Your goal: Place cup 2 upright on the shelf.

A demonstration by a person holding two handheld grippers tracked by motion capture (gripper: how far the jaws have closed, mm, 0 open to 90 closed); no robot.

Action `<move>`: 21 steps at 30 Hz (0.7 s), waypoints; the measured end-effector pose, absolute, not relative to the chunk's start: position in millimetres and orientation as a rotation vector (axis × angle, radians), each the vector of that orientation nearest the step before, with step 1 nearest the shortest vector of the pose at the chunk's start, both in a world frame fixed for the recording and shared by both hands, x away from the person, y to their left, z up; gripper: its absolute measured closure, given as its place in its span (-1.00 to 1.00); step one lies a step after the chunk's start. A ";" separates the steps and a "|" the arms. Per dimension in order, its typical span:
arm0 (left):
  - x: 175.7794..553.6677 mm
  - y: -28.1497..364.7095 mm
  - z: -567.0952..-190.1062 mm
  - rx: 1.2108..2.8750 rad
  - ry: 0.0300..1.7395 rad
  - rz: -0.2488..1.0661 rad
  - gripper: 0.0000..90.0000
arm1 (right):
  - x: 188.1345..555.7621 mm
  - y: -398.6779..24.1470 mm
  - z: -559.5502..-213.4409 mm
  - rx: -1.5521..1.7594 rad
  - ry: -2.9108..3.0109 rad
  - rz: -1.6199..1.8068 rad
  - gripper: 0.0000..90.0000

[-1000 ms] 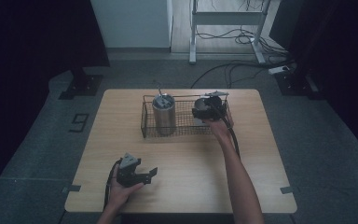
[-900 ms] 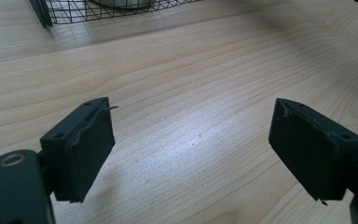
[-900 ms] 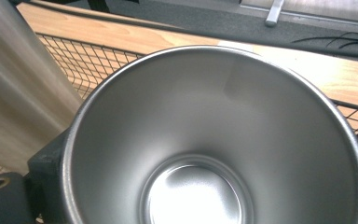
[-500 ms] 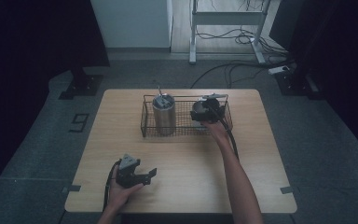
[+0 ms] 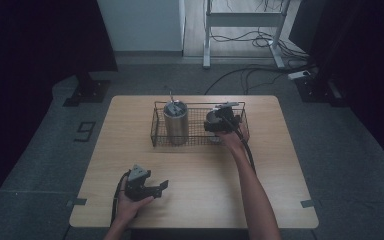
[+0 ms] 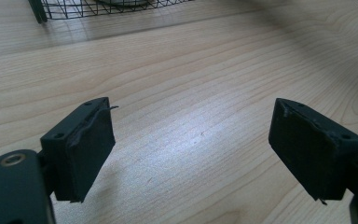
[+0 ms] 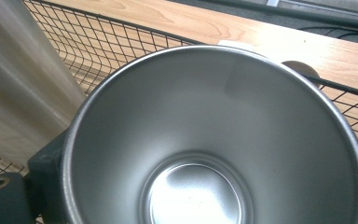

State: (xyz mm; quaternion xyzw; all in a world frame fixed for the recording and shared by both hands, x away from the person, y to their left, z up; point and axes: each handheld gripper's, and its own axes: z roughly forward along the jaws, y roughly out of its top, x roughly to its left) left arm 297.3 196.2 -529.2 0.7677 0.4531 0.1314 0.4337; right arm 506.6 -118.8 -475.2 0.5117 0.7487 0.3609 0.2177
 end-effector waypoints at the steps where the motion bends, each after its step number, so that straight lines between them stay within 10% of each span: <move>1: 297.3 196.1 -529.2 1.912 1.128 0.327 -0.68 | 506.6 -118.7 -475.2 1.419 2.075 0.996 -0.86; 21: 296.9 194.7 -529.7 1.918 1.125 0.322 -0.68 | 509.3 -115.4 -481.6 1.477 2.072 0.880 -0.87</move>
